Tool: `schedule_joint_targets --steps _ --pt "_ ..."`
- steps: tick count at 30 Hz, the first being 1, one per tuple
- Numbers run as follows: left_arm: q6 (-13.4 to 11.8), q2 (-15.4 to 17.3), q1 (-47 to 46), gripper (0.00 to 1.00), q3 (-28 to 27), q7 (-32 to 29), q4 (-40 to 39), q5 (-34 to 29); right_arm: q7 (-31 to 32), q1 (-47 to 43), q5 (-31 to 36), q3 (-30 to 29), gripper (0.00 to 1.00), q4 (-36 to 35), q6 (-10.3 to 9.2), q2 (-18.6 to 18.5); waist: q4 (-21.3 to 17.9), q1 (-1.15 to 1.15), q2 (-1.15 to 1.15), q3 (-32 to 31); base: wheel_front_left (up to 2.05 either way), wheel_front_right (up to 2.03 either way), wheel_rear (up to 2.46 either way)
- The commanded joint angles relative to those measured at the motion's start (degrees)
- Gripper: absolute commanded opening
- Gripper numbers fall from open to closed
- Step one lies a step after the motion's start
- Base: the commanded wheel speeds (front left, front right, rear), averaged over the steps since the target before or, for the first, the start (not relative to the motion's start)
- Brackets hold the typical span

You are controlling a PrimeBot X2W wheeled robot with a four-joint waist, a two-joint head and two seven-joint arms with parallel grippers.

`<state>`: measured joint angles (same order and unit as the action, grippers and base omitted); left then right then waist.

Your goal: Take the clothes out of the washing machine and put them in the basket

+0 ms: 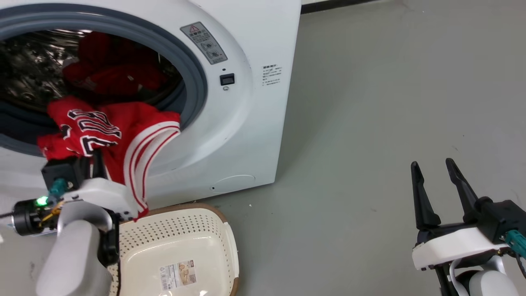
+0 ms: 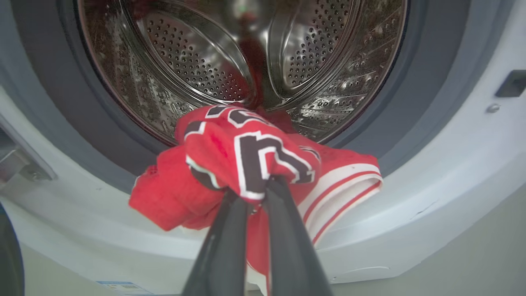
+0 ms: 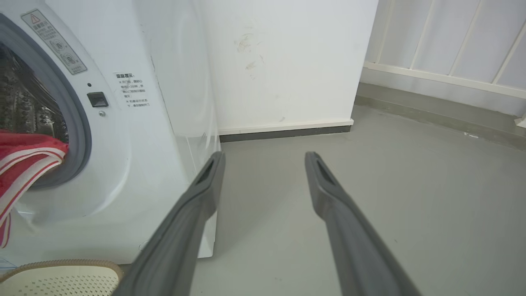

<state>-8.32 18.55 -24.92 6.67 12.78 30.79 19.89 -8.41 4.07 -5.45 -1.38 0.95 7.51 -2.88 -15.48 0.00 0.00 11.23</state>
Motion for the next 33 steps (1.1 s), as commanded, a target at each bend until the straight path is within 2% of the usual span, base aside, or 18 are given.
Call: schedule_joint_targets --steps 1,10,15,22,28,33 --pt "-0.47 -0.34 1.57 0.0 0.33 -0.03 -1.73 -0.41 0.25 -0.68 0.3 -0.21 1.0 -0.52 -0.04 0.0 0.8 0.0 0.0 -0.71 0.0 0.0 0.0" --pt "-3.3 -2.79 15.15 0.0 3.16 -4.47 -15.56 0.02 1.99 -3.1 1.52 -0.36 1.0 -2.84 -0.04 0.0 2.74 0.0 0.0 -2.66 0.0 0.0 0.0" --pt "-4.11 -4.81 22.37 0.0 5.3 -7.32 -18.69 1.06 2.86 -3.62 1.87 -0.25 1.0 -3.95 -0.04 0.01 3.64 0.0 0.0 -2.67 0.0 0.0 0.0" --pt "-4.02 -7.52 26.82 0.0 6.93 -7.6 -15.01 2.86 3.28 -2.28 2.07 0.28 1.0 -5.22 -0.04 0.01 3.8 0.0 0.0 -0.06 0.0 0.0 0.0" --pt "-4.22 -8.89 22.92 0.0 5.97 -4.65 -8.6 3.8 2.64 -0.27 1.42 0.81 1.0 -5.83 -0.04 0.0 2.52 0.0 0.0 5.73 0.0 0.0 0.0" --pt "-4.27 -8.2 18.04 0.0 4.47 -2.32 -2.4 4.13 1.61 1.89 0.64 1.7 1.0 -5.99 -0.04 0.01 0.43 0.0 0.0 10.63 0.0 0.0 0.0"
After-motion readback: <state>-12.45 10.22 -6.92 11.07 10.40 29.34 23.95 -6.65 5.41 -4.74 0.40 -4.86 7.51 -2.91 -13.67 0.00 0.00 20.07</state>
